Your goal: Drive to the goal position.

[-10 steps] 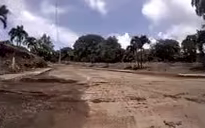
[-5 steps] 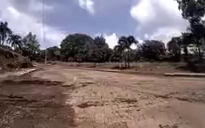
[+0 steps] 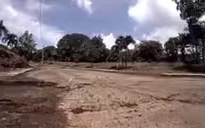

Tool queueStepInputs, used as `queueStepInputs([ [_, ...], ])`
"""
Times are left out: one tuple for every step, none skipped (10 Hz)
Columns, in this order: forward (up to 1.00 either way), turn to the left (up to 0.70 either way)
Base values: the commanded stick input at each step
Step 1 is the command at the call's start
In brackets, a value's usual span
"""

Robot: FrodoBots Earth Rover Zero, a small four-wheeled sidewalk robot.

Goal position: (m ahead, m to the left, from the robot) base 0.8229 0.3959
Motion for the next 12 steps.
queueStepInputs([
  [0.30,0.00],
  [0.30,0.00],
  [0.30,0.00],
  [0.30,0.12],
  [0.30,0.27],
  [0.30,0.17],
  [0.30,0.00],
  [0.30,0.00],
  [0.30,0.00],
  [0.30,0.00],
  [0.30,0.00],
  [0.30,0.00],
])
